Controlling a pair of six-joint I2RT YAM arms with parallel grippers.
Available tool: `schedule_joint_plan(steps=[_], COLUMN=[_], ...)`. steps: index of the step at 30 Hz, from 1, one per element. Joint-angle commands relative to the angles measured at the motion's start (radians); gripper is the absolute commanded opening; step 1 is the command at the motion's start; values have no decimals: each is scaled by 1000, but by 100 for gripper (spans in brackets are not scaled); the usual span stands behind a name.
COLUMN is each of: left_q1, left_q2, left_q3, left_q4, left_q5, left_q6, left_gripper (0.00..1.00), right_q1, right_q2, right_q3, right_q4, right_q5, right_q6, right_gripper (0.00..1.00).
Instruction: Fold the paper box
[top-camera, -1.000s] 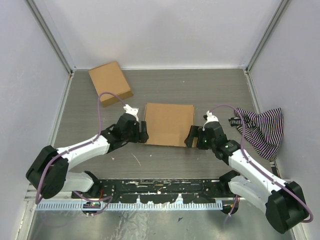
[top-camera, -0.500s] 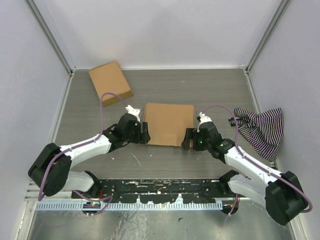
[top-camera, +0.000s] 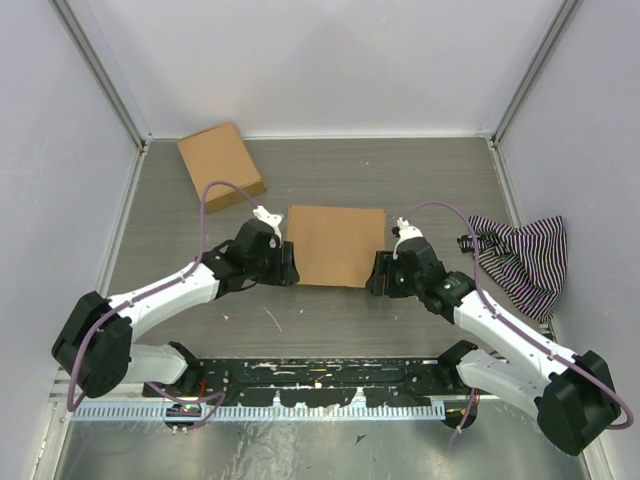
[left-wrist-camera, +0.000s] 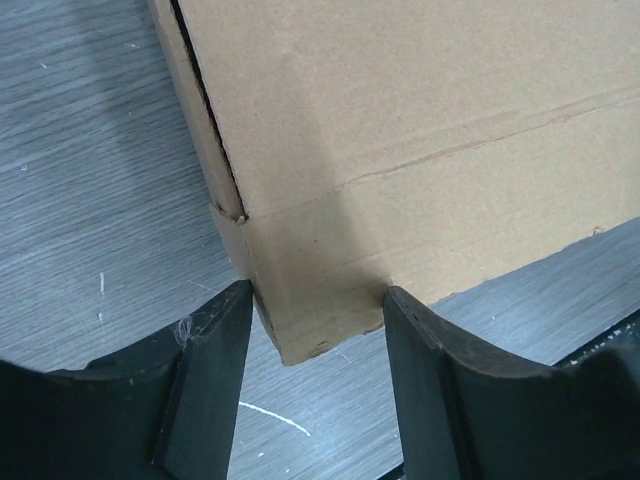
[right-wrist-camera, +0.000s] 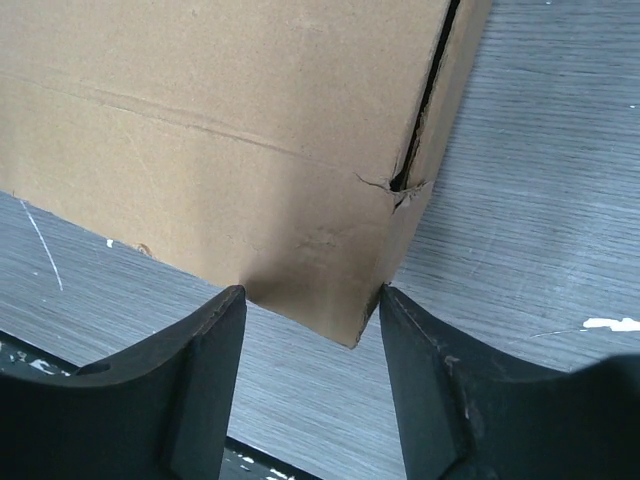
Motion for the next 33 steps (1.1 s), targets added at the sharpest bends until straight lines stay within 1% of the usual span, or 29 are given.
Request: schedule_joint_plan(steps=[1,4,7,11,21,29,33], left_q1=[-2,-2,-3,-2,-1,0,1], left_q2=[-37,-37,-37,-73,-62,-52,-10], left_q3=[70,97,114,130,186,185,172], left_q4=[-107,-148,-175,-204,-292,-308,-297], left_q5=[34,47,60,73,91,105,118], left_q6=[-12,-13,-17,-22,-20,-11,-11], left_gripper=[60,59,58,58,59,59,59], right_q1=[6,6,6,7,6,6,6], right_q2=[-23,-17,-12,-20,10,30,41], right_q3=[75,91,106,131,198,176,152], right_q4=[-21,-42,-63,-102,-199,-210,-194], right_q5=[-14,-16,-18,-19,-77,-109,-118], right_q6=[21,27,32,37,18,10,13], right_gripper=[59,55,54,54,57,58,58])
